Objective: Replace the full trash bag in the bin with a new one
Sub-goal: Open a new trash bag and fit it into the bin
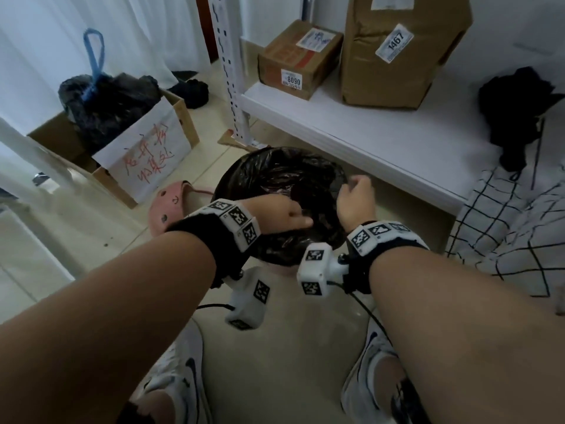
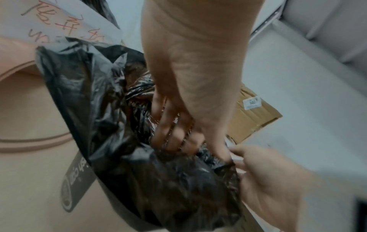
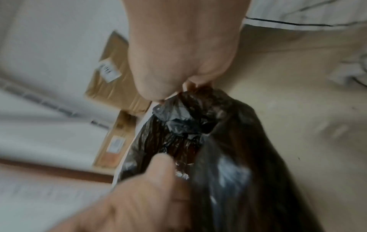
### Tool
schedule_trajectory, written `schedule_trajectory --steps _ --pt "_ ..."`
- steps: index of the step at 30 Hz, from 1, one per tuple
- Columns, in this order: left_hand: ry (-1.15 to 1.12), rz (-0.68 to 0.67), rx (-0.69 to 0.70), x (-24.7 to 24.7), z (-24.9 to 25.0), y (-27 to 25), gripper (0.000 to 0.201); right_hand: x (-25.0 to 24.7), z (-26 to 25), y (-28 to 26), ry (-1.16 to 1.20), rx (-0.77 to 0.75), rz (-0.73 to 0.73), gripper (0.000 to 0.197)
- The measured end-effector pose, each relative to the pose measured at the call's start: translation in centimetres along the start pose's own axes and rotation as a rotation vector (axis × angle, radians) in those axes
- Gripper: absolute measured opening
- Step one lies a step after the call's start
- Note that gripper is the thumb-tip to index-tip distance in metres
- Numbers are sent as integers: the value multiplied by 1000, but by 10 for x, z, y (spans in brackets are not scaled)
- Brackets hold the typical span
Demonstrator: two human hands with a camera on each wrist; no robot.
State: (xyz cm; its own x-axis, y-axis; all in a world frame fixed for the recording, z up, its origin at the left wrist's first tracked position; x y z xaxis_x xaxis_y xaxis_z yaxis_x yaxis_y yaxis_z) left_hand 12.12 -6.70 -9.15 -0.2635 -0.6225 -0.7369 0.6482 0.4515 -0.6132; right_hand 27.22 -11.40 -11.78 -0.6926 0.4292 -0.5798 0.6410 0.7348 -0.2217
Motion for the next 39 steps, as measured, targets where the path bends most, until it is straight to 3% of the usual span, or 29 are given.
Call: schedule_trajectory --steps 2,4,7,9,11,13,15,17,19,21,23,25,28,30,33,36,39 --pt "5 -143 77 12 5 -9 45 9 14 -1 -72 109 -141 29" --pt "75 -203 88 26 4 -11 40 14 23 -8 -66 111 -206 25" --pt "-78 -107 84 39 -3 -11 42 16 26 -23 64 99 -115 40" --pt "-206 12 80 40 -11 -13 43 16 29 -33 148 165 -43 49" --pt "-159 57 54 39 -19 -13 44 17 35 -40 154 275 -14 50" --pt "-16 56 4 39 -22 -8 44 24 42 -48 228 432 -108 62" --pt "27 46 -54 39 -22 -3 41 33 49 -53 458 559 -198 72" --pt "17 24 -103 41 -21 0 40 34 55 -56 647 611 -162 66" --pt "-58 114 -91 40 -20 0 38 30 58 -60 756 629 -116 49" --pt "-222 297 -22 34 -18 -9 32 26 55 -64 852 634 -143 35" --pt "-332 388 63 31 -14 -22 30 23 48 -67 892 602 -183 36" --pt "-219 294 87 34 -12 -34 40 23 47 -67 807 587 -175 45" --pt "-31 229 55 42 -17 -43 62 18 47 -68 615 555 -2 54" --pt "-15 309 57 43 -16 -47 74 12 36 -77 642 488 38 48" --pt "124 476 79 48 -10 -50 79 9 29 -91 909 500 -2 7" --pt "308 576 67 56 -2 -55 76 10 26 -98 1033 475 -87 11" --pt "415 653 -5 60 0 -62 58 15 22 -100 1027 505 -180 18"
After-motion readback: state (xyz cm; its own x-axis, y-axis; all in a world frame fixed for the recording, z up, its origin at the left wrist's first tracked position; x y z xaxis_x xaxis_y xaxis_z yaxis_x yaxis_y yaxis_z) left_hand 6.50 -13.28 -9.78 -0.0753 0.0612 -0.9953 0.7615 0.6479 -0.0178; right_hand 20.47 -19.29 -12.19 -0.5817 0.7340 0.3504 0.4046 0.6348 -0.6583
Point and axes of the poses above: each hand's wrist, its own y-axis towards the middle knuckle, its own x-axis out of the palm, z = x × y, the point moved 3 cm from there along y, towards the middle knuckle, and after that the axes turned 2 degrees about -z, right-handed, at the moved point
